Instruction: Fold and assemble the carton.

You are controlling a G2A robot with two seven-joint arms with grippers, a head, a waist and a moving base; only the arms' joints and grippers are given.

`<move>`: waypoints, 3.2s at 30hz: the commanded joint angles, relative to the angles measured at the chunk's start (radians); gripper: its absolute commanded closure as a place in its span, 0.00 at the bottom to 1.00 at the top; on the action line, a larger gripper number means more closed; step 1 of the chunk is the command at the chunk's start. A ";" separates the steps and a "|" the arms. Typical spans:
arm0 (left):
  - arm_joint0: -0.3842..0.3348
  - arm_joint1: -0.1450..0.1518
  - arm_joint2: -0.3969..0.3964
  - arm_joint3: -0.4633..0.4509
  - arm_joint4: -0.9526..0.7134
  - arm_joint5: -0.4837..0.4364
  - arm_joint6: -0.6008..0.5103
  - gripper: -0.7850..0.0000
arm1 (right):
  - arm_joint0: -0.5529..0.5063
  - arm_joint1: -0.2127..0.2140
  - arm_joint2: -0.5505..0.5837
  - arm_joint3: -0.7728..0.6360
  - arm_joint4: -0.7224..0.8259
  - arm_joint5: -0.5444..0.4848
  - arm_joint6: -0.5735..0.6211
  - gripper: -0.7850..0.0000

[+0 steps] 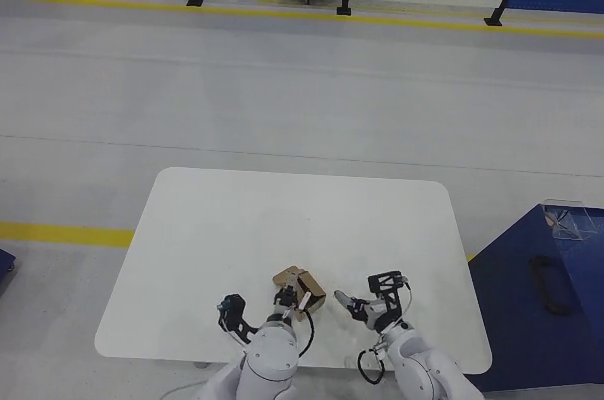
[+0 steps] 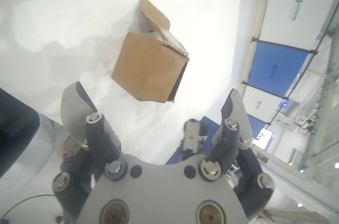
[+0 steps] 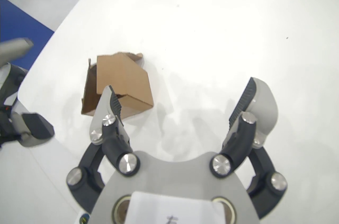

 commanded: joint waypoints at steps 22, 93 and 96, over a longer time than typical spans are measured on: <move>0.130 -0.006 -0.078 -0.070 0.035 -0.071 -0.160 0.00 | 0.384 -0.107 -0.244 0.381 0.040 0.169 -0.031 0.00; 0.074 -0.119 -0.114 0.556 0.220 -1.197 -0.173 0.00 | 0.497 -0.269 -0.437 0.601 -0.101 0.390 -0.306 0.00; 0.067 -0.124 -0.122 0.575 0.220 -1.206 -0.176 0.00 | 0.499 -0.275 -0.436 0.609 -0.107 0.391 -0.301 0.00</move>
